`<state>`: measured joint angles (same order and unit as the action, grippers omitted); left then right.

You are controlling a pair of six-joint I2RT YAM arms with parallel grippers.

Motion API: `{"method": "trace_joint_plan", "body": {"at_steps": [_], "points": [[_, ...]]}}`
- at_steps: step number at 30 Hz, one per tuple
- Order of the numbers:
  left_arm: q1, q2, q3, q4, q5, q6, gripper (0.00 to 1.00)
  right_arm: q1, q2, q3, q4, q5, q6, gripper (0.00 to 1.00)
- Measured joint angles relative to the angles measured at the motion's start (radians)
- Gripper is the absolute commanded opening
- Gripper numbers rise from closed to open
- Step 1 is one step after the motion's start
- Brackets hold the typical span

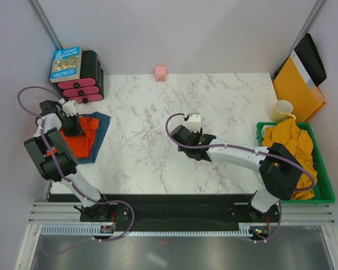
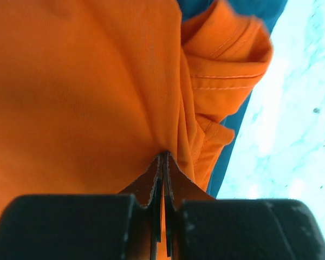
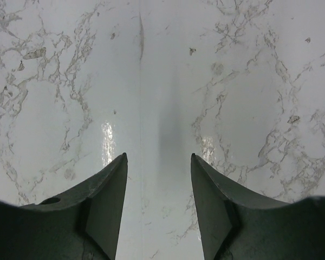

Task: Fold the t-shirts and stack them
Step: Put the neatly folded tshirt into the corner of the board with the left arm

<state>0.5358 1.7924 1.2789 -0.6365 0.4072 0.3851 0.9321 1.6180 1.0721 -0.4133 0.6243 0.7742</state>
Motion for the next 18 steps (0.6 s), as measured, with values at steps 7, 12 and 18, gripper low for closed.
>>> {"method": "trace_joint_plan", "body": {"at_steps": [7, 12, 18], "points": [[-0.029, 0.029, -0.019, -0.009, -0.032, -0.001, 0.96, 0.005, 0.0, 0.006, -0.027, 0.003, 0.0, 0.59], [-0.039, -0.206, -0.116, 0.011, 0.023, -0.011, 1.0, 0.022, 0.0, 0.034, -0.043, 0.024, 0.002, 0.69], [-0.075, -0.539, -0.096, 0.049, 0.073, -0.048, 1.0, 0.042, 0.027, 0.108, -0.081, 0.078, 0.023, 0.72]]}}
